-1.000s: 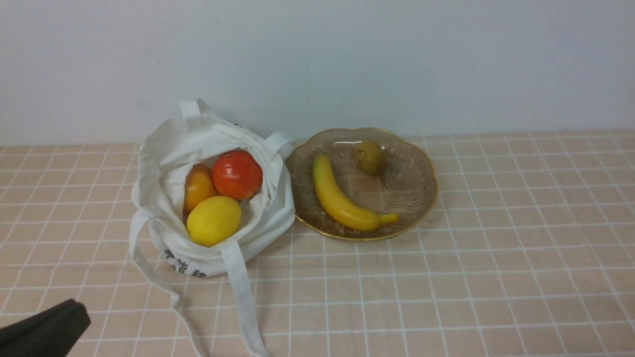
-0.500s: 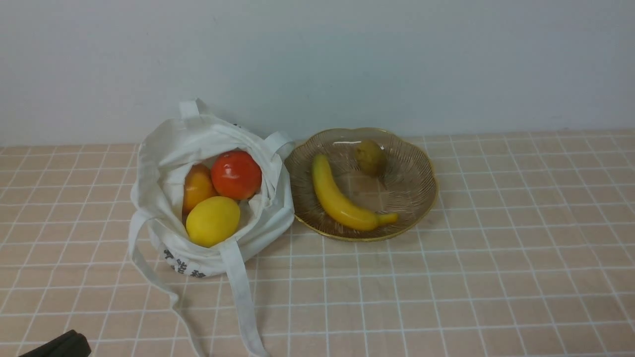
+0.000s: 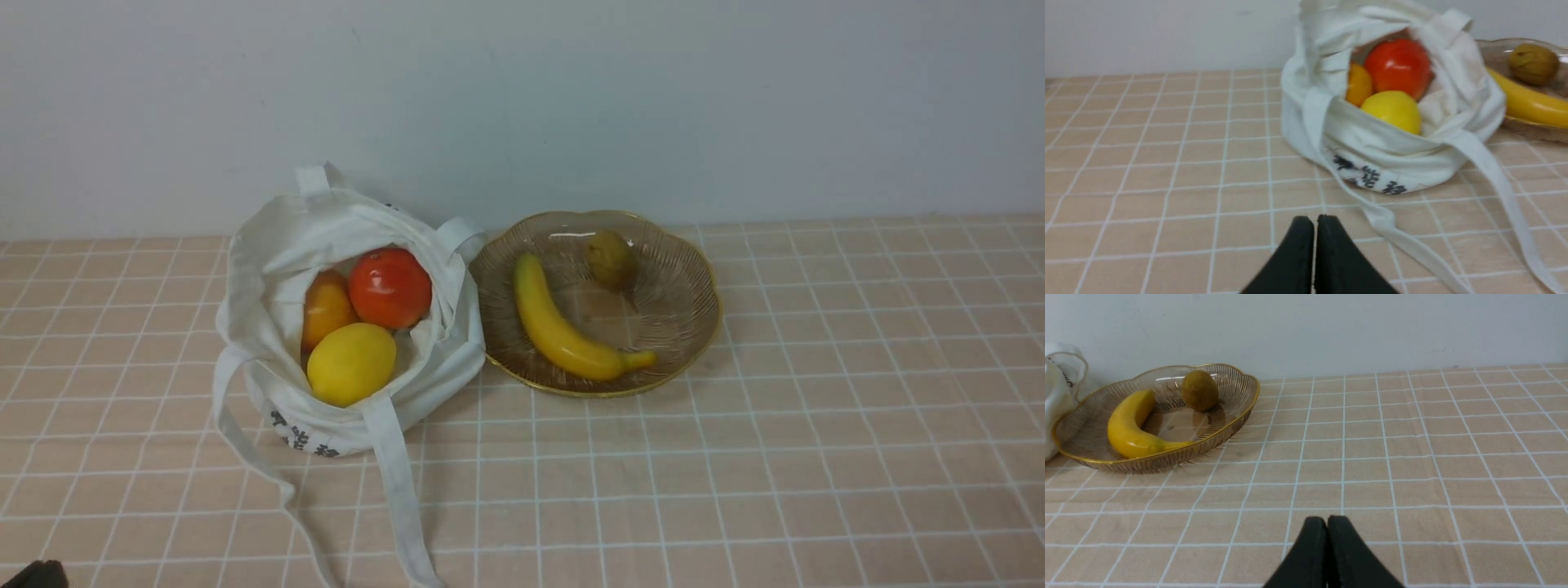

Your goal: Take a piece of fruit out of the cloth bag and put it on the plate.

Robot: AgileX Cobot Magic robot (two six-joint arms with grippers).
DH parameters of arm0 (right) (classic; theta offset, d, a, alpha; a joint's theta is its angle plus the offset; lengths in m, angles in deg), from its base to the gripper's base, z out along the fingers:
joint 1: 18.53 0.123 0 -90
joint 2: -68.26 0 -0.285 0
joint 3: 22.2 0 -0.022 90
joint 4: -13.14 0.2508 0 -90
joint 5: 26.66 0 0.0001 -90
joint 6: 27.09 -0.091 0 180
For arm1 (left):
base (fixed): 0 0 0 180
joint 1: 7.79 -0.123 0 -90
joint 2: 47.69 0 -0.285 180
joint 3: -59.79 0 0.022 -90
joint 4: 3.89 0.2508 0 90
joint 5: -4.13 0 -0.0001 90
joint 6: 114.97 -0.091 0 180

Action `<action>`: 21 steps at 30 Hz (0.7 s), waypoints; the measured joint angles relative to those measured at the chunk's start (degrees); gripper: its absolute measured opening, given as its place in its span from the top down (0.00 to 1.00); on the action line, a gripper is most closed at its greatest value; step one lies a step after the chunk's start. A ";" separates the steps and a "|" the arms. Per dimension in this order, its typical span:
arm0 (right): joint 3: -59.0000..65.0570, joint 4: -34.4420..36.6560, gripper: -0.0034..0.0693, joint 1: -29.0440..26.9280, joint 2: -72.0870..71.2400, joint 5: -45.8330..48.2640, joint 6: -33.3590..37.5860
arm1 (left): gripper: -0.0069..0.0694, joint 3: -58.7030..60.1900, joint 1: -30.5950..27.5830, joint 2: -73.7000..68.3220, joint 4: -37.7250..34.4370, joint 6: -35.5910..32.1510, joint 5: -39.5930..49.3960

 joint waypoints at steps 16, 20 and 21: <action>0.00 0.05 0.97 0.00 0.00 0.00 0.00 | 0.92 0.12 -3.11 0.49 -1.36 -2.42 4.25; 0.00 0.05 0.97 0.00 0.00 0.00 0.00 | 0.92 0.12 -3.01 0.49 -1.36 -2.46 4.25; 0.00 0.05 0.97 0.00 0.00 0.00 0.00 | 0.92 0.12 -3.01 0.49 -1.36 -2.46 4.25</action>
